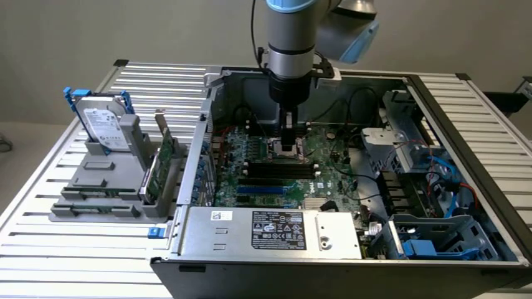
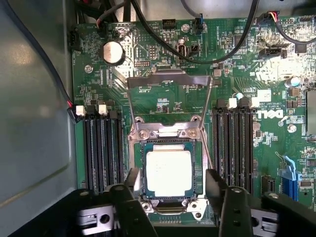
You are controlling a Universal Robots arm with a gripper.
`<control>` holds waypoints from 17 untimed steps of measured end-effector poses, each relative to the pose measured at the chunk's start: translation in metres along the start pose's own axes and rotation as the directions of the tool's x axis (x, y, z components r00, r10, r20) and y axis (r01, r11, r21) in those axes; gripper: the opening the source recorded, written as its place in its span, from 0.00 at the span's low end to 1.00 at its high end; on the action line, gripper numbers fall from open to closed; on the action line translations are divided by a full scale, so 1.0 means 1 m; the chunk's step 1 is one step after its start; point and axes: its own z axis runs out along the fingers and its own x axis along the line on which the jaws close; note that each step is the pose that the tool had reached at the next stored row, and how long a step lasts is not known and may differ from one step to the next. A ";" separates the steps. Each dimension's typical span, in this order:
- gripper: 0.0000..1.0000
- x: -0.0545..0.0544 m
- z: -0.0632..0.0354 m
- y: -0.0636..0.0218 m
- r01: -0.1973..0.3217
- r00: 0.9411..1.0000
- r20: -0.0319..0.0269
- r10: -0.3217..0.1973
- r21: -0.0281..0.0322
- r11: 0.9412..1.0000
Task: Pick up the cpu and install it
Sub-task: 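Place the cpu into insertion slot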
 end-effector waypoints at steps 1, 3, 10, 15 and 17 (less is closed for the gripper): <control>0.56 0.000 -0.0011 0.0005 0.000 1.000 0.000 0.000 0.000 1.000; 0.50 0.000 -0.0041 0.0019 -0.002 1.000 0.000 0.002 0.000 1.000; 0.20 0.000 -0.0195 0.0087 -0.005 1.000 0.000 0.005 0.003 1.000; 0.11 0.001 -0.0278 0.0191 -0.005 1.000 0.001 0.005 0.012 1.000; 0.11 0.001 -0.0285 0.0256 -0.005 1.000 0.001 0.005 0.015 1.000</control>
